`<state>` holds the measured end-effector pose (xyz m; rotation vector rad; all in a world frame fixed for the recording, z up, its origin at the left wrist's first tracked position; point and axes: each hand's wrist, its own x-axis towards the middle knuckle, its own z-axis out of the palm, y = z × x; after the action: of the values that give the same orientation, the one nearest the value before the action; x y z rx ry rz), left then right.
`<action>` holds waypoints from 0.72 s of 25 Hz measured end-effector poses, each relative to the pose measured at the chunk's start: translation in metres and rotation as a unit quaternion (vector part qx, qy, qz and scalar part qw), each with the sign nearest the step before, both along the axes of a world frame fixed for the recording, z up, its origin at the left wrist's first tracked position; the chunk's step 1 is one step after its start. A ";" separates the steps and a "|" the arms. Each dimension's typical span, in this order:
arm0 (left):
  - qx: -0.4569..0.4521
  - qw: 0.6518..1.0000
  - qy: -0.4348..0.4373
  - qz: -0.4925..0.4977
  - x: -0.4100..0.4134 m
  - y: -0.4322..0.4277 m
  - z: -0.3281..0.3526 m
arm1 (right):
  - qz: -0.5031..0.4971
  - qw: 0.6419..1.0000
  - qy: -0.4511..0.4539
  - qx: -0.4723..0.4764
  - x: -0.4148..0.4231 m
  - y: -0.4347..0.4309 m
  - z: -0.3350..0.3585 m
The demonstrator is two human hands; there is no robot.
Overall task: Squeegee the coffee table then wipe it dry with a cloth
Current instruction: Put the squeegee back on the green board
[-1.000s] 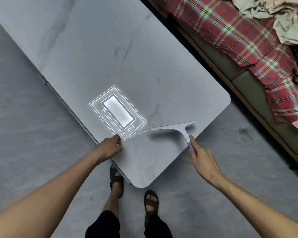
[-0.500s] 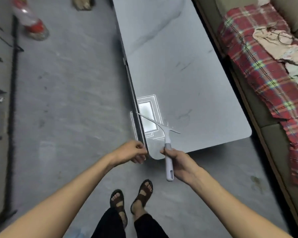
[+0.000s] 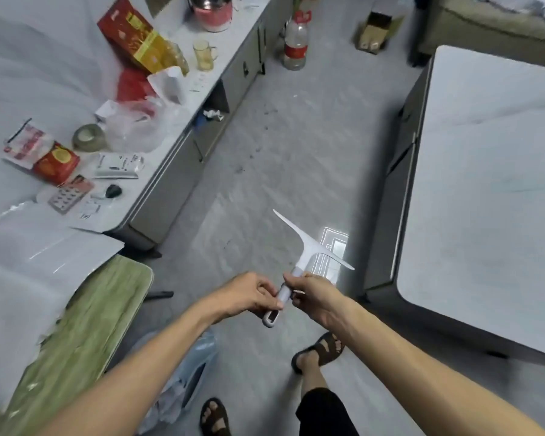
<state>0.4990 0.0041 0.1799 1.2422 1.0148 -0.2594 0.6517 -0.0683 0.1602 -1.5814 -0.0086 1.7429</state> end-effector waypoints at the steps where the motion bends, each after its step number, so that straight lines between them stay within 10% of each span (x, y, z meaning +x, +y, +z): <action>1: 0.005 1.000 0.001 0.010 -0.034 -0.008 0.003 | 0.025 1.000 -0.009 0.001 -0.033 -0.003 0.001; 8: 0.004 0.993 0.043 0.106 -0.277 -0.085 -0.004 | 0.160 0.986 -0.025 -0.027 -0.254 -0.037 -0.004; 18: 0.095 0.964 0.154 0.192 -0.424 -0.150 -0.063 | 0.273 0.961 -0.035 -0.018 -0.402 -0.049 -0.066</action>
<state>0.0755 -0.1463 0.1173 1.1669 1.5571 -0.0516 0.2499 -0.1174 0.0946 -1.7784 -0.4930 2.1020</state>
